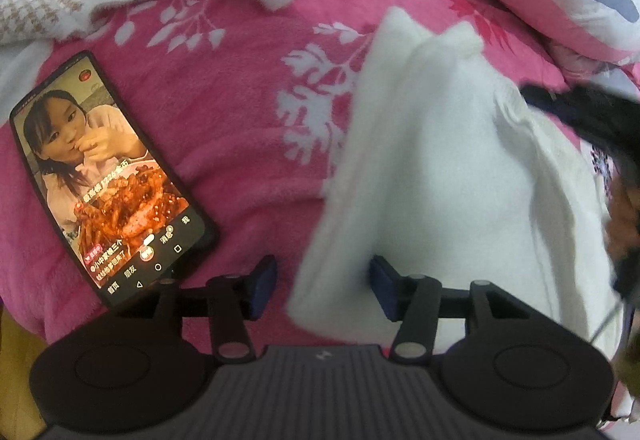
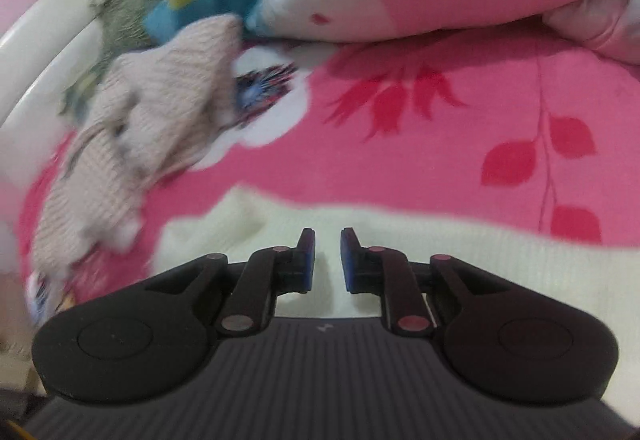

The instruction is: Fold clothes

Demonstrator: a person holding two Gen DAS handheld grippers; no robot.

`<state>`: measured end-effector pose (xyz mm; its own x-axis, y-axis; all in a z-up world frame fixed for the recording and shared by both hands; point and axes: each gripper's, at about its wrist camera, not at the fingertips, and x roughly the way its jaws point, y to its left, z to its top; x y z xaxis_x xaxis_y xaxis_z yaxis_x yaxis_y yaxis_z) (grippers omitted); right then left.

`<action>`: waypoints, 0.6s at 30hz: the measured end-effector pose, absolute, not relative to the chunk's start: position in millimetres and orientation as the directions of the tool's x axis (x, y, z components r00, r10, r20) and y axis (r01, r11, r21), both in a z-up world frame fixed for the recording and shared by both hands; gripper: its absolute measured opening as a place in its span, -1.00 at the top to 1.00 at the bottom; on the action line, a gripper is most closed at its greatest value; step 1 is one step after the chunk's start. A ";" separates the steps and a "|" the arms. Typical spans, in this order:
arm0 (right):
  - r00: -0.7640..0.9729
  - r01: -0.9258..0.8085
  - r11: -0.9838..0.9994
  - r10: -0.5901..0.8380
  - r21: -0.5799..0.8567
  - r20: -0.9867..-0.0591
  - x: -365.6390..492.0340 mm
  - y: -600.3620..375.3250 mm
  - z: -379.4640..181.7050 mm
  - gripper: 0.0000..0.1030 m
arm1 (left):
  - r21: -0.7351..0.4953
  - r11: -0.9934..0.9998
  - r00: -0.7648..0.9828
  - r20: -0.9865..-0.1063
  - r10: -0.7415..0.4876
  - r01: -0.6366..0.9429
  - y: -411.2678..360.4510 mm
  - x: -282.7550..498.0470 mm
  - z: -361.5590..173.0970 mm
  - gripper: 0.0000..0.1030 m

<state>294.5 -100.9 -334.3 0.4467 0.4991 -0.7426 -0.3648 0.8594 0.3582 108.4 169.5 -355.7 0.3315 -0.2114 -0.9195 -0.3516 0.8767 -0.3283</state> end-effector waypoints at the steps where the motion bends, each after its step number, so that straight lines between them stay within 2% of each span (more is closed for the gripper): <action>1: 0.415 -0.398 0.849 0.505 0.349 -0.757 286.6 -98.3 -333.5 0.74 | -0.331 0.874 0.333 -0.919 -0.213 -0.355 170.0 108.4 -356.1 -0.06; 4: 0.339 -0.492 0.815 0.503 0.306 -0.795 275.5 -82.2 -341.0 0.73 | -0.330 0.876 0.337 -0.918 -0.211 -0.351 169.0 110.2 -357.7 -0.08; 6: 0.328 -0.494 0.826 0.466 0.271 -0.822 288.0 -65.8 -356.8 0.72 | -0.328 0.880 0.341 -0.917 -0.208 -0.344 168.4 109.8 -357.6 -0.09; 11: 0.537 -0.329 0.908 0.407 0.261 -0.739 321.3 -59.1 -361.2 0.77 | -0.322 0.884 0.340 -0.918 -0.204 -0.339 166.6 111.1 -358.0 -0.09; 12: 0.546 -0.303 0.905 0.422 0.299 -0.724 322.5 -65.2 -356.3 0.68 | -0.322 0.884 0.339 -0.918 -0.204 -0.340 166.7 111.3 -357.8 -0.10; 14: 0.531 -0.308 0.878 0.478 0.366 -0.700 314.7 -77.1 -344.5 0.68 | -0.325 0.881 0.341 -0.917 -0.206 -0.344 167.2 111.3 -358.3 -0.11; 18: 0.454 -0.389 0.859 0.494 0.334 -0.741 275.4 -97.8 -325.3 0.61 | -0.330 0.877 0.343 -0.916 -0.208 -0.348 167.5 111.6 -358.9 -0.12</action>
<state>275.4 -97.8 -325.3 0.4541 0.4941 -0.7414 -0.3886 0.8586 0.3342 111.6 167.5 -358.9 0.3429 -0.2084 -0.9160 -0.3480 0.8775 -0.3300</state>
